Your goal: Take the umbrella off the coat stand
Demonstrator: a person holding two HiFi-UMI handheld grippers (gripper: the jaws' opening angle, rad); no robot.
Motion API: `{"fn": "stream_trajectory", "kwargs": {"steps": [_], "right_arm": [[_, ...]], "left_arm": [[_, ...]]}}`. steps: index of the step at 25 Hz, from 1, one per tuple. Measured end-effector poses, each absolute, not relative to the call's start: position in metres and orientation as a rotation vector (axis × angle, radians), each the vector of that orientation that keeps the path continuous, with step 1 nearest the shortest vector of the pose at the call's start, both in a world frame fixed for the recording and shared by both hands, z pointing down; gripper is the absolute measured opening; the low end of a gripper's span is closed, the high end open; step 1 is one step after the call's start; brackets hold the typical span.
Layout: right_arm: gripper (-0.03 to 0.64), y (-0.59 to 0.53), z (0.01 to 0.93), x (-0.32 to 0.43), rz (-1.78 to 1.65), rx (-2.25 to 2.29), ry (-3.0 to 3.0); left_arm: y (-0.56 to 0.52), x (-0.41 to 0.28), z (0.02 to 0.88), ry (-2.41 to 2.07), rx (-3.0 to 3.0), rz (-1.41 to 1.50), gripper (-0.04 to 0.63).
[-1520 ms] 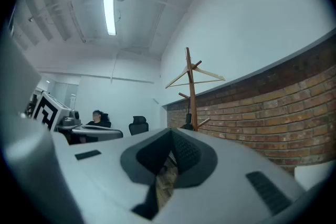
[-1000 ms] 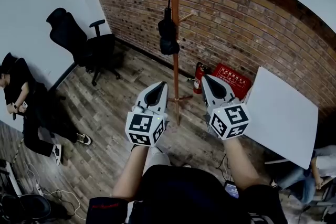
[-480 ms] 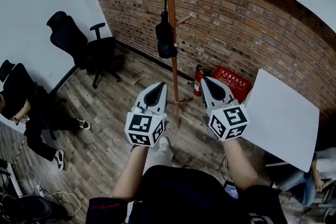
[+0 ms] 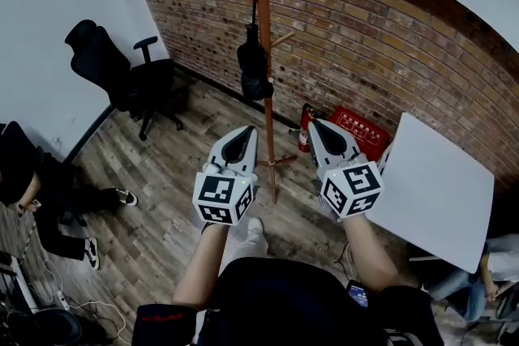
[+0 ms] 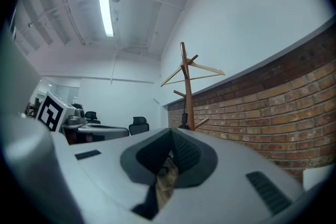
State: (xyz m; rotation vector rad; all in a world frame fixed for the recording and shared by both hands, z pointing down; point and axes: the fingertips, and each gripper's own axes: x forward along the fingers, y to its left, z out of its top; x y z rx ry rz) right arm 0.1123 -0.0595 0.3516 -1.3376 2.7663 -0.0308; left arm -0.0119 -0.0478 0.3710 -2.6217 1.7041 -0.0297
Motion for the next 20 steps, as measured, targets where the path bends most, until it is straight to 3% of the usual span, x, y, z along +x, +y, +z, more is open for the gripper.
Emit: {"fn": "stream_trajectory", "kwargs": {"steps": [20], "right_arm": [[0.028,-0.198,0.345,0.051,-0.051,-1.396,2.760]], "left_arm": [[-0.190,-0.073,0.364,1.672,-2.675,-0.032,0.020]]}}
